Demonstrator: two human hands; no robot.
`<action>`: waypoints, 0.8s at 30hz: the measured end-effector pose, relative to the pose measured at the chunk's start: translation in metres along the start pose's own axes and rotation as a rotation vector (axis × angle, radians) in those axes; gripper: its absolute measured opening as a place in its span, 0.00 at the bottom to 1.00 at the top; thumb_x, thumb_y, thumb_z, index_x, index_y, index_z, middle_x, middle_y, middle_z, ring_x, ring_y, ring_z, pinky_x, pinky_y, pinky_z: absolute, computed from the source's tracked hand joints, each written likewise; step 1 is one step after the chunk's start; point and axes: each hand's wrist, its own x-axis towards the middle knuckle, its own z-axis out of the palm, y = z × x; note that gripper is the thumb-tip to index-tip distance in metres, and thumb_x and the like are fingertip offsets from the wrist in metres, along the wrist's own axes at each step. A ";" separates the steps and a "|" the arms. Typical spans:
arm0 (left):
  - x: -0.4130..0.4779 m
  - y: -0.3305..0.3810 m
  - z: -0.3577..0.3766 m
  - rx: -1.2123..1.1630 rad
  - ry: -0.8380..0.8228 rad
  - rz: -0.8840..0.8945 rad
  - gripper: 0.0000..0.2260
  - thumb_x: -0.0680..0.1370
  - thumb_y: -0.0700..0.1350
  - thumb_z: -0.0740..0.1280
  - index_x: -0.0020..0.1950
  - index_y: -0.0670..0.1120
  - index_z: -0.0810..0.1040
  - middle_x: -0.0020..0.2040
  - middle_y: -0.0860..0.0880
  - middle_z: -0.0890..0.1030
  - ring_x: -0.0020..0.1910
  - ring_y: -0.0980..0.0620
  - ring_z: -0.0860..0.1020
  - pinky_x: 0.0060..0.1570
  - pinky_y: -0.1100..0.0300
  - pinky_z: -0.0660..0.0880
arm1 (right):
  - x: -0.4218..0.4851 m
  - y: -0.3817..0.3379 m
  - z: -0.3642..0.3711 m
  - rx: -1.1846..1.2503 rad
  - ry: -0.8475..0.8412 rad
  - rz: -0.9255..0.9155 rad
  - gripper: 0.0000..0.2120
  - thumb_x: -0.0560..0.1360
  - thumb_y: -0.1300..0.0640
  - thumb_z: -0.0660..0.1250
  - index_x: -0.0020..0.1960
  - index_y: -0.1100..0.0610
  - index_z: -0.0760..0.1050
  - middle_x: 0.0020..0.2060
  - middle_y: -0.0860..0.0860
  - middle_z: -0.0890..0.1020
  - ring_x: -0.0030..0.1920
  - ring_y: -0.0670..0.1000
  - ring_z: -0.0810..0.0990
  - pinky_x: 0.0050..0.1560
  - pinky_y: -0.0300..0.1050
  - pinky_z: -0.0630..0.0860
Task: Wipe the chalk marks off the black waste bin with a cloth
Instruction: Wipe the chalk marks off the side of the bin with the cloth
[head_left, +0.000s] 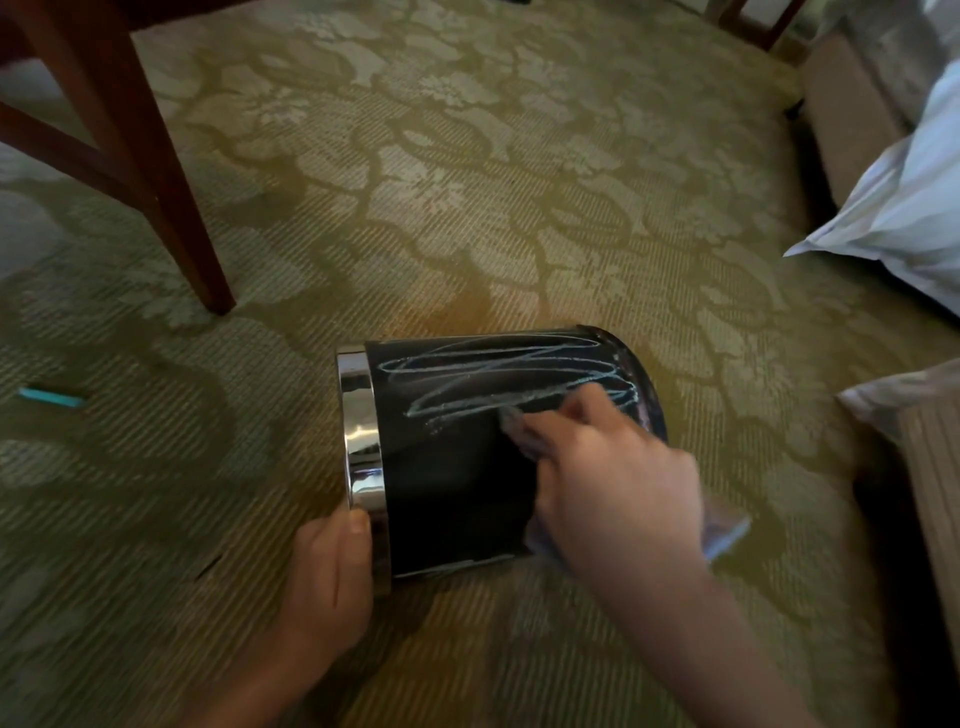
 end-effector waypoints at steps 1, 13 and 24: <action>0.000 -0.001 0.000 0.005 0.000 0.006 0.17 0.79 0.43 0.49 0.40 0.67 0.65 0.28 0.61 0.63 0.33 0.73 0.67 0.32 0.70 0.64 | 0.000 0.013 0.001 -0.029 0.011 0.067 0.12 0.69 0.51 0.67 0.52 0.42 0.79 0.45 0.46 0.74 0.38 0.51 0.79 0.31 0.42 0.63; -0.002 -0.009 0.003 -0.145 -0.032 -0.039 0.19 0.80 0.48 0.49 0.38 0.64 0.73 0.28 0.57 0.74 0.25 0.66 0.69 0.23 0.72 0.62 | -0.006 0.042 0.005 -0.109 0.002 -0.019 0.12 0.70 0.53 0.67 0.53 0.45 0.80 0.46 0.48 0.75 0.40 0.51 0.78 0.29 0.44 0.70; -0.004 -0.006 0.002 -0.042 -0.007 -0.071 0.20 0.78 0.45 0.48 0.38 0.67 0.71 0.23 0.55 0.66 0.27 0.71 0.67 0.26 0.72 0.62 | -0.016 0.052 0.014 -0.068 0.013 -0.005 0.13 0.68 0.52 0.70 0.53 0.46 0.80 0.45 0.48 0.75 0.35 0.50 0.78 0.26 0.42 0.67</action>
